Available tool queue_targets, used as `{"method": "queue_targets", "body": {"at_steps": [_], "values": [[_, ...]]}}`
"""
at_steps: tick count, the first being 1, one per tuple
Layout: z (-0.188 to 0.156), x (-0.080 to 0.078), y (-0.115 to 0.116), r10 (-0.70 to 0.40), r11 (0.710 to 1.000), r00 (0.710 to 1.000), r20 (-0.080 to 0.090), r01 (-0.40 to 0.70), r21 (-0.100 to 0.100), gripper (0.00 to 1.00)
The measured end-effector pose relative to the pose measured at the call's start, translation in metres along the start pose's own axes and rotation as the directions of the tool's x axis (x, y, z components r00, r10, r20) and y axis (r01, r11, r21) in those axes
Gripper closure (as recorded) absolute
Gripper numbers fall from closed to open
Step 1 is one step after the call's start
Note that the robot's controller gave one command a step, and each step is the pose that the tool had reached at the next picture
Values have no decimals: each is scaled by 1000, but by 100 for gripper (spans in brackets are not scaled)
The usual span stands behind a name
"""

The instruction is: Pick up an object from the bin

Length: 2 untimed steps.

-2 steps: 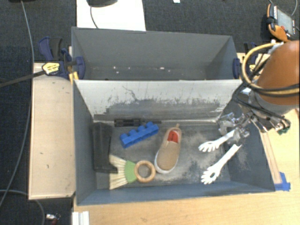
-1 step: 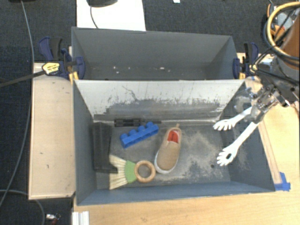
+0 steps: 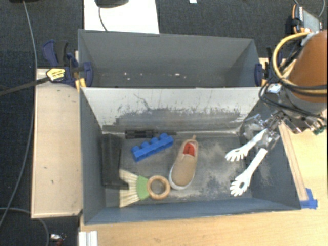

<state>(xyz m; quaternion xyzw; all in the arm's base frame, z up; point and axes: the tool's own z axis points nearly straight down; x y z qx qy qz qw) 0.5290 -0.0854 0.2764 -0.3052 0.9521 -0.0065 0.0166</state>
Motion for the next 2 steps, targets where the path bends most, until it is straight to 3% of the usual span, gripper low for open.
{"method": "queue_targets", "body": {"at_steps": [1, 2], "values": [[-31, 6, -10, -235, 972, 972, 3, 235, 5, 100], [62, 5, 1, -287, 958, 958, 2, 287, 0, 100]]}}
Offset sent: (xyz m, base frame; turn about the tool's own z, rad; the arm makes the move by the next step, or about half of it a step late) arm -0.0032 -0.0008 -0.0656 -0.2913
